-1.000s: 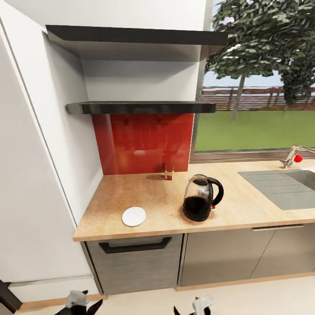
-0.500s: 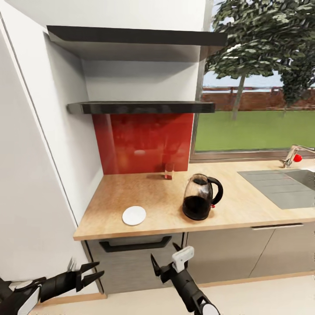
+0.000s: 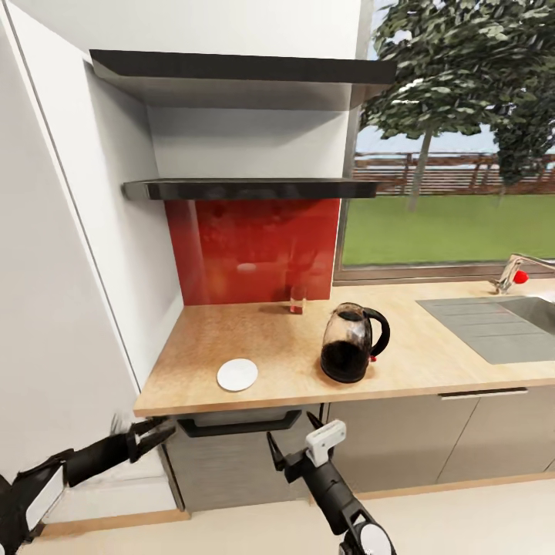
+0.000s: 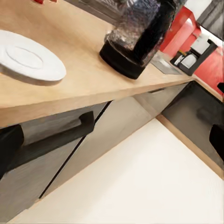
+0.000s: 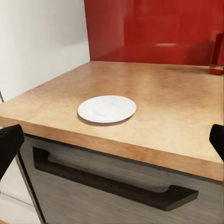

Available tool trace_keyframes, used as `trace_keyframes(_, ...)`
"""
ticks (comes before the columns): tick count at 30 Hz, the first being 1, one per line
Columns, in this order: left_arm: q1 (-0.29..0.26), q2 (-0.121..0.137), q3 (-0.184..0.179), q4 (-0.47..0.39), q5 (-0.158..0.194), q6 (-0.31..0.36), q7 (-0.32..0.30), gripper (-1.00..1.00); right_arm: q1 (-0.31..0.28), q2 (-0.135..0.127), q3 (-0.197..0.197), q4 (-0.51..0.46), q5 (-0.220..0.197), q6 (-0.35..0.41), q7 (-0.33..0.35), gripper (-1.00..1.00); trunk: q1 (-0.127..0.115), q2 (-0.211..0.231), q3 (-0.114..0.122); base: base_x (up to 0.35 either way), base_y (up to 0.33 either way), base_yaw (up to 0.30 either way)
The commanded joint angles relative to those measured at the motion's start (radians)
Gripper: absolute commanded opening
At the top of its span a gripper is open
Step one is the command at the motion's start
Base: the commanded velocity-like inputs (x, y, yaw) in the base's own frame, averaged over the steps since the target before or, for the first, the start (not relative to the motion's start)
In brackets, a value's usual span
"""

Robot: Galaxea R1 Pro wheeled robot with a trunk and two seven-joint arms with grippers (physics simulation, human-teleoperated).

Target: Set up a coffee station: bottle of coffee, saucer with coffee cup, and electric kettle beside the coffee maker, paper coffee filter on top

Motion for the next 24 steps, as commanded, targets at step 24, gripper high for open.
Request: trace_keyframes(24, -0.385, -0.014, 0.067, -0.035, 0.002, 0.527, 0.378, 1.00, -0.257, 0.001, 0.014, -0.070, -0.587, 0.618, -0.264, 1.00, 0.001, -0.002, -0.003, 0.000, 0.000, 0.000)
